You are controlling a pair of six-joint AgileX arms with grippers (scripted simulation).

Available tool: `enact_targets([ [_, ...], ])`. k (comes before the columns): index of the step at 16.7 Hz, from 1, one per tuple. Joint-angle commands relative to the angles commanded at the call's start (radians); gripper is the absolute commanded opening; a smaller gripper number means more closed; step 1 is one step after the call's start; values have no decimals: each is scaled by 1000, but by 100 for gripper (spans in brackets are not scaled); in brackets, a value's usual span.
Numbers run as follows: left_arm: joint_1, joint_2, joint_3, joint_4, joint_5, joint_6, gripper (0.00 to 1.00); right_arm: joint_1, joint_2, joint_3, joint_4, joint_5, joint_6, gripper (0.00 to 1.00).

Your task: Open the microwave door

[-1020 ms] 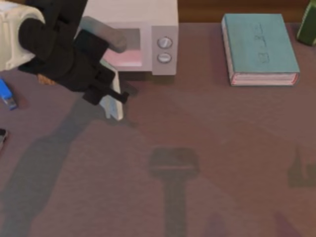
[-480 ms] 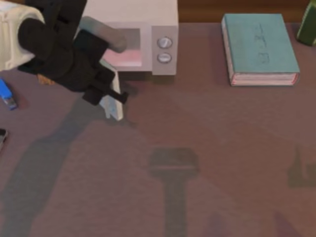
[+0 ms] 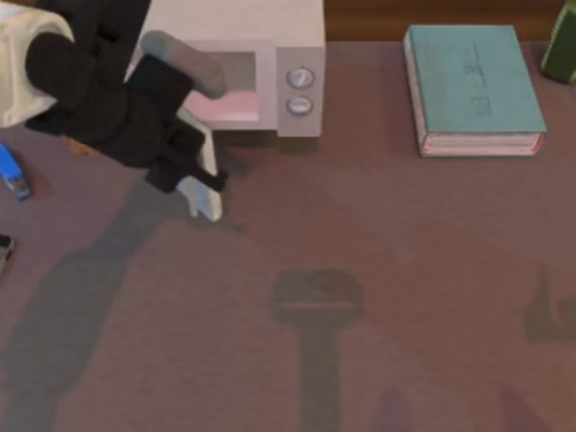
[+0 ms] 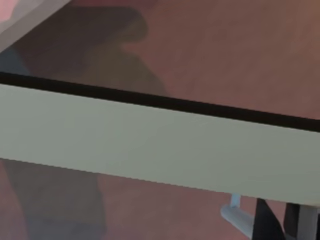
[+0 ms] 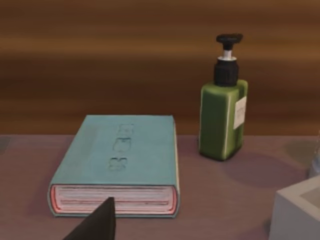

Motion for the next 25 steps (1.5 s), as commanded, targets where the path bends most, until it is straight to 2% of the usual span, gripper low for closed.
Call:
enact_targets([
  [7, 58, -31, -33, -30, 68, 136, 0, 0, 0, 0, 0, 0, 0, 100],
  [25, 60, -34, -34, -29, 70, 139, 0, 0, 0, 0, 0, 0, 0, 100],
])
